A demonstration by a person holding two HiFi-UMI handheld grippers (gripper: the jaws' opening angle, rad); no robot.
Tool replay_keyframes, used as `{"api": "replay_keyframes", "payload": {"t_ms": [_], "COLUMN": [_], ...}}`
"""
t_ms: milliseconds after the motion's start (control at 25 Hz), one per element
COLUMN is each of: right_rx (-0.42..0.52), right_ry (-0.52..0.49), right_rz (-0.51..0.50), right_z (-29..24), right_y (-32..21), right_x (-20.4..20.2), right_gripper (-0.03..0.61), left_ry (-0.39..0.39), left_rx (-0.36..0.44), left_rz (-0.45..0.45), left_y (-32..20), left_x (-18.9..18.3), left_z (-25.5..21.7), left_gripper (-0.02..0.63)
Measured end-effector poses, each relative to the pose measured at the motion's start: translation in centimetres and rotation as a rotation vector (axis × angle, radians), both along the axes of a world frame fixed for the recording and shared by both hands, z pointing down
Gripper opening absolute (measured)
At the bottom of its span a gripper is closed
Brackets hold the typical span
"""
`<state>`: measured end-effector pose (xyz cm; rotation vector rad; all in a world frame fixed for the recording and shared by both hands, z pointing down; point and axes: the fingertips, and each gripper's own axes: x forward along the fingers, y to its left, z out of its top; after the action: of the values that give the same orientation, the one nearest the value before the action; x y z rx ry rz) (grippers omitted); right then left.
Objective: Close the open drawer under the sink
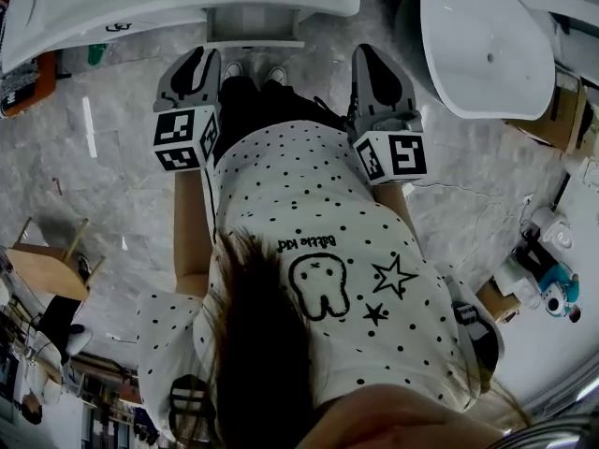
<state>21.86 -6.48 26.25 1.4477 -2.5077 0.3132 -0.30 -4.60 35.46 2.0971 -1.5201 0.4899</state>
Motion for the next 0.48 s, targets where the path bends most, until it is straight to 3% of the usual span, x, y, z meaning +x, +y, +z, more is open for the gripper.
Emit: {"api": "replay_keyframes", "payload": {"t_ms": [320,480], "right_rx": [-0.071,-0.113], "right_ry": [0.047,0.058], "right_rz": [-0.077,-0.091], "right_z": [3.8,6.8], "right_y": [-0.2,-0.9], "right_x": [-2.8,-3.8], "right_gripper": [0.012,0.012], "left_ry": [0.028,-0.009], "left_rx": [-0.228,-0.309], "left_rz": [0.044,0.069], "left_y": [1.1,1.1], "left_x": [0.6,0.8], "left_z": [11.8,18.5], "left_gripper": [0.097,0.097]}}
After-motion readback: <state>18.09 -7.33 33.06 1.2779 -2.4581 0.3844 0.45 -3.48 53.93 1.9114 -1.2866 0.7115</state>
